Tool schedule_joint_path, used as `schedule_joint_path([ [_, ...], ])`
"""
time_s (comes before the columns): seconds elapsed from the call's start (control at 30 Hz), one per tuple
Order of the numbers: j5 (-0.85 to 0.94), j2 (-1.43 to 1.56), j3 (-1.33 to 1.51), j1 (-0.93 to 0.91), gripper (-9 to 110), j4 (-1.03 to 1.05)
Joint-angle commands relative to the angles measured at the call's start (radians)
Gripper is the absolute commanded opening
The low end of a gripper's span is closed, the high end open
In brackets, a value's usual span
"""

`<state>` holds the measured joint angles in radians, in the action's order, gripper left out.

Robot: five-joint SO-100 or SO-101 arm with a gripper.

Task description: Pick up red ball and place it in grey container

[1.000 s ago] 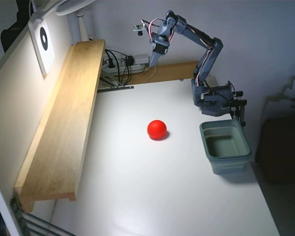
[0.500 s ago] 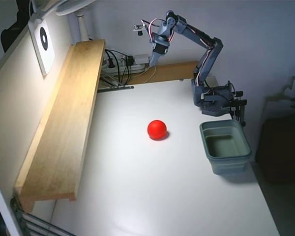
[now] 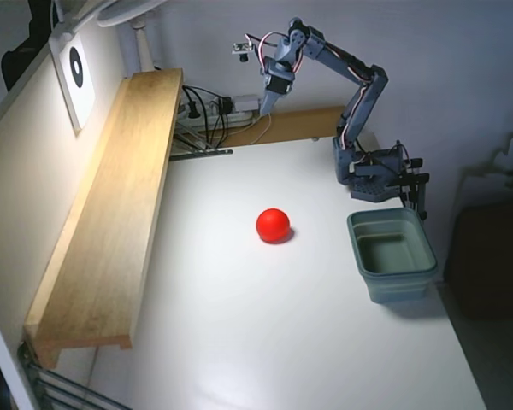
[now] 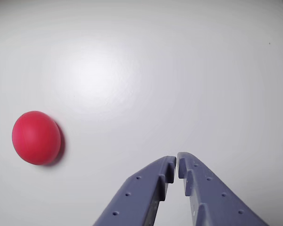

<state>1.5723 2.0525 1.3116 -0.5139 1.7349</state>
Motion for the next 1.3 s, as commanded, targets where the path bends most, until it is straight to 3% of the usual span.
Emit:
schedule_joint_path([
  [0.0, -0.002, 0.029, 0.011, -0.010, -3, 0.010],
  [0.33, -0.002, 0.029, 0.011, -0.010, -3, 0.010],
  [0.37, -0.002, 0.029, 0.011, -0.010, 38, 0.010],
  [0.8, -0.002, 0.029, 0.011, -0.002, 38, 0.010],
  [1.27, -0.002, 0.029, 0.011, 0.399, 38, 0.010],
])
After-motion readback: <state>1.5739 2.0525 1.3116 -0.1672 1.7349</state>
